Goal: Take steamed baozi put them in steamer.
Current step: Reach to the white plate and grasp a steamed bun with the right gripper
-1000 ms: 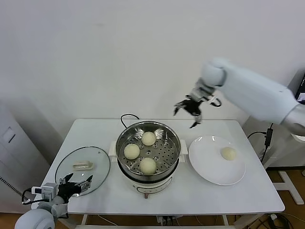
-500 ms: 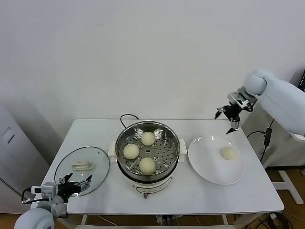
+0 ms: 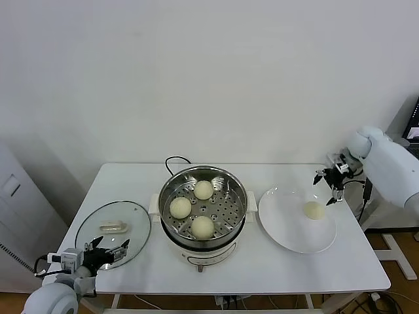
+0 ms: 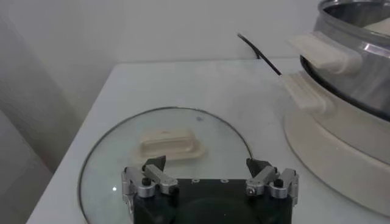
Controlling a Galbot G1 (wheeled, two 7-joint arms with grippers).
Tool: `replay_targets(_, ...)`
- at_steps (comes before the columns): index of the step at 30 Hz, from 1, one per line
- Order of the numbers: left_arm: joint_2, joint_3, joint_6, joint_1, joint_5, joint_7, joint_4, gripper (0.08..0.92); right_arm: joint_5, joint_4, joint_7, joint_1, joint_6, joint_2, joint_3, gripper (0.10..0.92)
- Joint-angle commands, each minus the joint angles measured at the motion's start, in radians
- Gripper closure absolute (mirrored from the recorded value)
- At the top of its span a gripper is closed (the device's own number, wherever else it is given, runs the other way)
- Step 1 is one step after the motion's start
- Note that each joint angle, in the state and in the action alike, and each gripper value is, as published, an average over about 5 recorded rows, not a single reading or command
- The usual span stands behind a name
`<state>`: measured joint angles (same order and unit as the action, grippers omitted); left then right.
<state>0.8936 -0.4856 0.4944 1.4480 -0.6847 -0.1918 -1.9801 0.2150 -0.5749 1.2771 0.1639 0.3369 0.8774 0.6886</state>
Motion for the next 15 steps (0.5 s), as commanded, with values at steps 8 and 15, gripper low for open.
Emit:
replay_targets(8, -0.001, 0.013, -0.001, -0.01, 0.0, 0.002, 0.009, 0.177, 0.131, 0.133, -0.11, -0.146, 0.031, 0.067, -0.198, 0.203)
replay_targets(15, 0.001, 0.015, -0.001, -0.01, 0.0, 0.002, 0.003, 0.177, 0.179, 0.163, -0.141, -0.155, 0.028, 0.09, -0.234, 0.203)
